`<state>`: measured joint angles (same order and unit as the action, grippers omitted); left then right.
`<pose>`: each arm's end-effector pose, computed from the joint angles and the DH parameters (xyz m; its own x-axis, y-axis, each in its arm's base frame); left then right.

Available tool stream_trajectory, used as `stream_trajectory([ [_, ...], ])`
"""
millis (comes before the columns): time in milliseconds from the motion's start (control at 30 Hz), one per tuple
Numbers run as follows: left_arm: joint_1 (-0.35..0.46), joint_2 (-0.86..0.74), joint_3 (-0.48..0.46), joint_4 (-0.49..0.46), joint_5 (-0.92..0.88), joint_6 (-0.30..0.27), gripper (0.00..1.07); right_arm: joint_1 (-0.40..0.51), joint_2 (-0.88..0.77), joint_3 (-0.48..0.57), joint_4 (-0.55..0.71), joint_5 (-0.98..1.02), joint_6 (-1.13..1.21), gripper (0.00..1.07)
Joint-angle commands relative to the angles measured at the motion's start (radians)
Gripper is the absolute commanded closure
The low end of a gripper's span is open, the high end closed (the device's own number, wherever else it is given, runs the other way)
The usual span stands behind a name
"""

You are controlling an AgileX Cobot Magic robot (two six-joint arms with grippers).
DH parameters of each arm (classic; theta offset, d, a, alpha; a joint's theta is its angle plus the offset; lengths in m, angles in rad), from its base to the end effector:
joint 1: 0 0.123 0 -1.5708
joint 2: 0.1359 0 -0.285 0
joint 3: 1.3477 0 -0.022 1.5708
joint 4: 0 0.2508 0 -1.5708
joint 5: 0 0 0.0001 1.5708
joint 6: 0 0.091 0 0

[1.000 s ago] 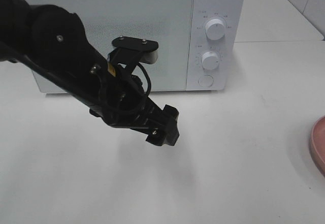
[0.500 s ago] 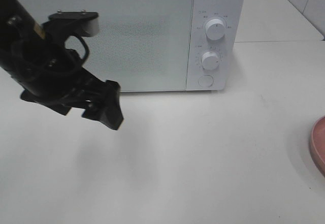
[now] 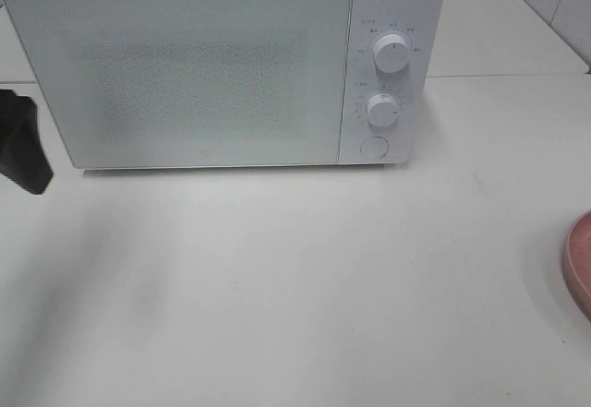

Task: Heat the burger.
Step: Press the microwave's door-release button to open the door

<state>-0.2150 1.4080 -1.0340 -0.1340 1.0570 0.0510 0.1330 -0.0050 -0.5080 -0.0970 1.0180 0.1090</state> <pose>0.2515 -0.0658 0.2700 -0.9546 0.1930 -0.2271 0.2235 0.9677 -0.1167 -0.0041 -0.0081 0.2833 -0.4029 0.0043 -0.9152 -0.0341 0.9992 0.0198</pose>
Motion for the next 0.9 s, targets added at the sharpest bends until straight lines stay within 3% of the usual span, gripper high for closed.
stream_trajectory([
  [33,0.083,-0.066,0.047,0.038,0.04,0.003,0.08,-0.007,-0.025,0.004,0.003,-0.012,-0.007,0.33],
  [233,0.138,-0.165,0.15,0.038,0.048,-0.005,0.08,-0.007,-0.025,0.004,0.003,-0.012,-0.007,0.33],
  [533,0.139,-0.306,0.309,0.038,0.047,-0.004,0.08,-0.007,-0.025,0.004,0.003,-0.012,-0.007,0.33],
  [600,0.139,-0.375,0.381,0.038,0.044,-0.004,0.08,-0.007,-0.025,0.004,0.003,-0.012,-0.007,0.33],
  [900,0.139,-0.521,0.491,0.04,0.035,-0.004,0.08,-0.007,-0.025,0.004,0.003,-0.012,-0.007,0.33],
])
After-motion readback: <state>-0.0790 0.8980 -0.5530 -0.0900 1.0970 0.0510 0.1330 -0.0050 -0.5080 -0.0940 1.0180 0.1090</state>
